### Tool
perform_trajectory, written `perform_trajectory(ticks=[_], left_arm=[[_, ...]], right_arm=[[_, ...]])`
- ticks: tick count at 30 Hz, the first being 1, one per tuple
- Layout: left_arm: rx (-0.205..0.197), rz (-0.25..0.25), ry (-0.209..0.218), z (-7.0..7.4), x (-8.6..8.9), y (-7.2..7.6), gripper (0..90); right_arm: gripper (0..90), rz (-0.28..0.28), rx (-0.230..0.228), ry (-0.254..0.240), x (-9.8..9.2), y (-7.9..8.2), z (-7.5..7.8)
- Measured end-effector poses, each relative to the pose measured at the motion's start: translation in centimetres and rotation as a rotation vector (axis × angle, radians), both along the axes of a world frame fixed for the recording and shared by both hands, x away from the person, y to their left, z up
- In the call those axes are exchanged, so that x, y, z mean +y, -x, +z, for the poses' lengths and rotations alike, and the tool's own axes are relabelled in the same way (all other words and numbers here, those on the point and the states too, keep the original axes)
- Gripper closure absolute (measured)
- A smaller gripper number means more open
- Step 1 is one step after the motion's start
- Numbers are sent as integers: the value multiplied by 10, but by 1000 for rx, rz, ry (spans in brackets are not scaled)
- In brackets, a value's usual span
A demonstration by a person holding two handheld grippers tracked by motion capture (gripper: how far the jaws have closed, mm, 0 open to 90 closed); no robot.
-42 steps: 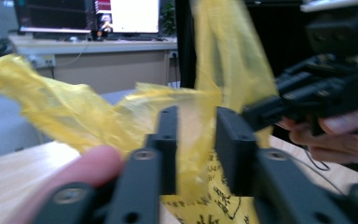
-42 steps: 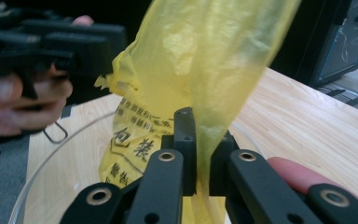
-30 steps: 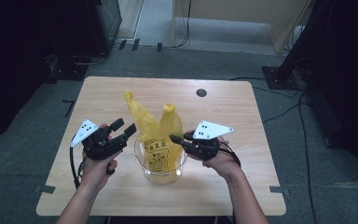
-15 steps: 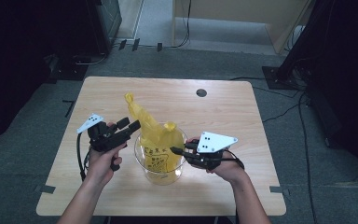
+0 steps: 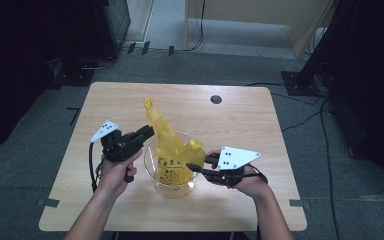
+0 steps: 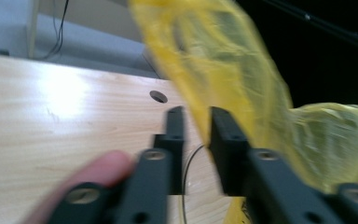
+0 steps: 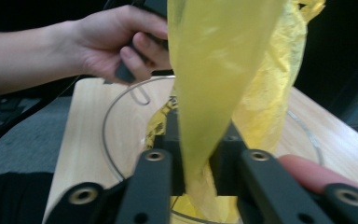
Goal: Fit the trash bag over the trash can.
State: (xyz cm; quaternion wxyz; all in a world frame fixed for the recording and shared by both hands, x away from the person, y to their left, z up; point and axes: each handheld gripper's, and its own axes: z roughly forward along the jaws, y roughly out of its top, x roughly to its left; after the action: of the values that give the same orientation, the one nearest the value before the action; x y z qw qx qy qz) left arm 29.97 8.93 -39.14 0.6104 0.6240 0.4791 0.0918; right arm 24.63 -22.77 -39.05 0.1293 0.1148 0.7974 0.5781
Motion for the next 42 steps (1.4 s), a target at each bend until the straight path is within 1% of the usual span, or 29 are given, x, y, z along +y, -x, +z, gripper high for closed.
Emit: perform_trajectory(ticks=[2,3,4,6,7,9,10,13,16,18,19,21,23,24,25,27,28,29,31,32,35,38,41,42], left_arm=[[31,5,21,-2,2,-4,565],[51,-4,37,-4,2,-6,509],[72,-20,50,-5,3,-9,453],[99,-67,72,-8,2,-13,385],[106,-90,99,-8,2,-14,369],[99,-111,138,-9,5,-14,365],[90,-107,148,-8,6,-13,361],[65,-101,152,-6,12,-11,363],[78,-102,127,-7,11,-12,380],[94,-87,85,-8,5,-13,397],[93,-86,84,-9,3,-13,420],[81,-78,73,-9,-1,-13,523],[59,-68,61,-7,-4,-11,669],[50,-62,44,-6,-6,-11,758],[44,-55,32,-4,-7,-10,812],[21,-36,7,-2,-8,-8,882],[12,-30,4,0,-8,-7,896],[4,-22,5,1,-8,-7,900],[-7,-2,11,3,-7,-6,900],[-7,-2,11,3,-7,-6,900],[-38,7,11,7,-6,-4,900],[-49,7,17,8,-3,-4,900],[-39,-1,32,7,2,-6,900],[-40,-4,31,7,3,-6,900]], right_arm=[[849,-9,-6,-17,-1,1,0],[858,-6,-9,-19,-2,1,-1],[861,1,-14,-18,-2,2,-1],[861,17,-16,-4,-1,3,-3],[861,18,-18,3,0,3,-3],[860,5,-17,13,0,3,-4],[859,-2,-15,14,0,2,-4],[860,-16,-11,-1,-4,1,-3],[860,-11,-7,-4,-5,1,-4],[860,-6,-10,3,-4,0,-5],[860,-4,-9,7,-2,0,-5],[860,1,-8,14,0,1,-6],[859,8,-11,28,2,1,-7],[859,9,-11,33,2,1,-7],[857,9,-9,36,2,1,-7],[835,6,-9,35,0,1,-7],[807,12,-8,30,-1,1,-7],[760,20,-4,24,-3,2,-6],[645,36,-3,19,-7,2,-5],[645,36,-3,19,-7,2,-5],[537,12,7,18,-15,1,-5],[496,-3,21,13,-25,-1,-5],[471,-10,40,2,-39,-2,-6],[467,-16,44,-3,-45,-2,-7]])
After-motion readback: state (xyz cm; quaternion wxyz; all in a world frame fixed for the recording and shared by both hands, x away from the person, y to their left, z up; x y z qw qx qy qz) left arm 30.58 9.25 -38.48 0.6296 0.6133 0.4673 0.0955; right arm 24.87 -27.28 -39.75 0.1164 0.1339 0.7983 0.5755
